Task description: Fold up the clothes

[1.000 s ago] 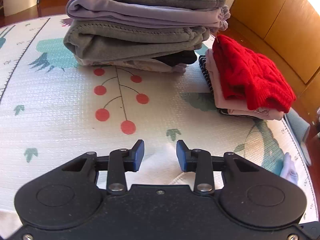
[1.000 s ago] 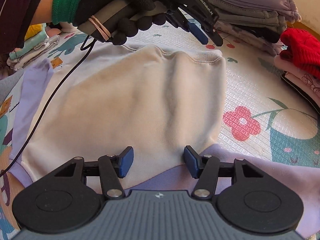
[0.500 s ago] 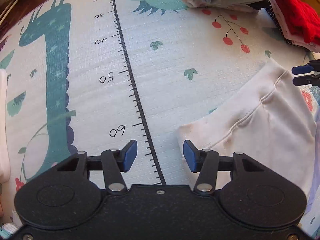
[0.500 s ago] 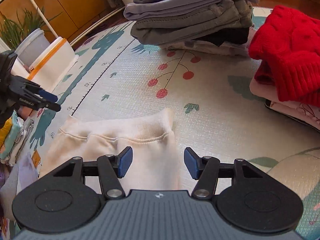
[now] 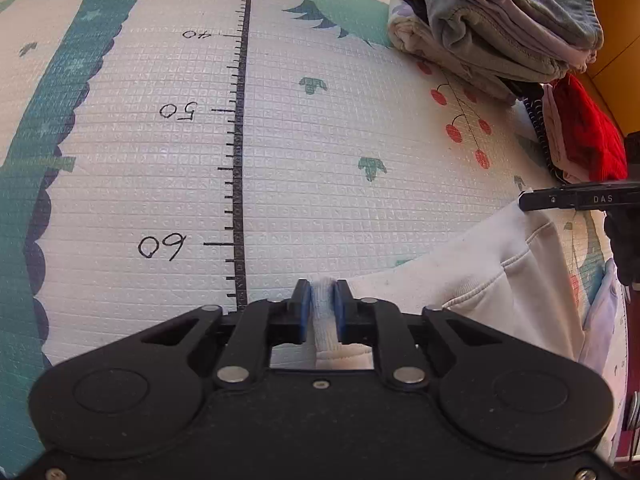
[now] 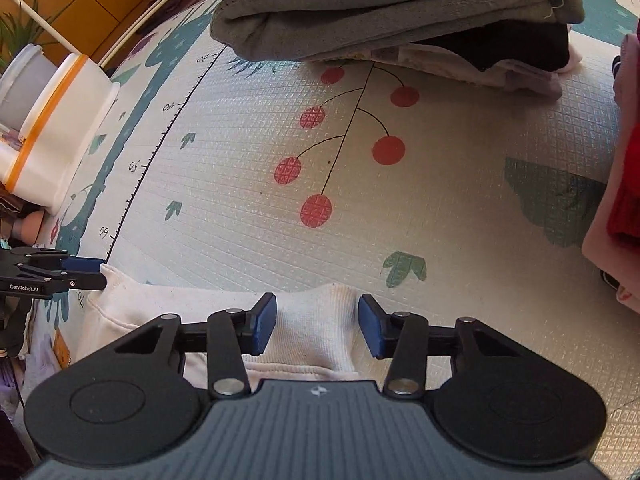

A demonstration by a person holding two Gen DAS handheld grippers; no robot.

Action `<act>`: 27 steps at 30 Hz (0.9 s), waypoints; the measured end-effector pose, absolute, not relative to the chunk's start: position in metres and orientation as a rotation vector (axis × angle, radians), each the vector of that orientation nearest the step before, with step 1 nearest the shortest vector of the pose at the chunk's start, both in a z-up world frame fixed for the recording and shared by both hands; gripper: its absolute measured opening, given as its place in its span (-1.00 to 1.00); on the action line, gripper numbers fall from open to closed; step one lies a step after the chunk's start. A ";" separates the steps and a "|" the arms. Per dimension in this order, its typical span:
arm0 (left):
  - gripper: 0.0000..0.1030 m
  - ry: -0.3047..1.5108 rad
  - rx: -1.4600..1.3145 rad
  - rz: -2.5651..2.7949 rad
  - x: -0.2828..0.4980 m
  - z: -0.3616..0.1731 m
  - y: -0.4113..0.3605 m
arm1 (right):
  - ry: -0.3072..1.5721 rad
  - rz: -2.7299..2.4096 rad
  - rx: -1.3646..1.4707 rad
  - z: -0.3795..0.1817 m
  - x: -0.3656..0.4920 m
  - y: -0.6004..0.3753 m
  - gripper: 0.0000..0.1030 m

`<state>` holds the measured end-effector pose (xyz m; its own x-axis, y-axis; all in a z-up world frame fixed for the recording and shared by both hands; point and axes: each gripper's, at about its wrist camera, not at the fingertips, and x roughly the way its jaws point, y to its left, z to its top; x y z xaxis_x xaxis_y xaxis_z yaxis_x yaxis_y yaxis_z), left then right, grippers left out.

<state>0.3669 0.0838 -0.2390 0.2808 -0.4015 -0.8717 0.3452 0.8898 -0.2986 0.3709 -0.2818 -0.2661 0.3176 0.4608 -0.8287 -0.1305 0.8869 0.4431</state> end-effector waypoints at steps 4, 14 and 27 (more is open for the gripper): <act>-0.91 1.045 0.059 -0.709 0.330 -0.197 0.071 | 1.073 0.466 0.293 -0.258 0.359 -0.285 -0.83; -0.95 1.063 0.414 -1.016 0.226 -0.201 0.076 | 0.586 1.001 -0.557 -0.193 0.163 -0.250 -0.83; 0.26 0.923 0.465 -0.852 0.274 -0.186 0.077 | 0.477 0.930 -0.709 -0.193 0.140 -0.244 -0.83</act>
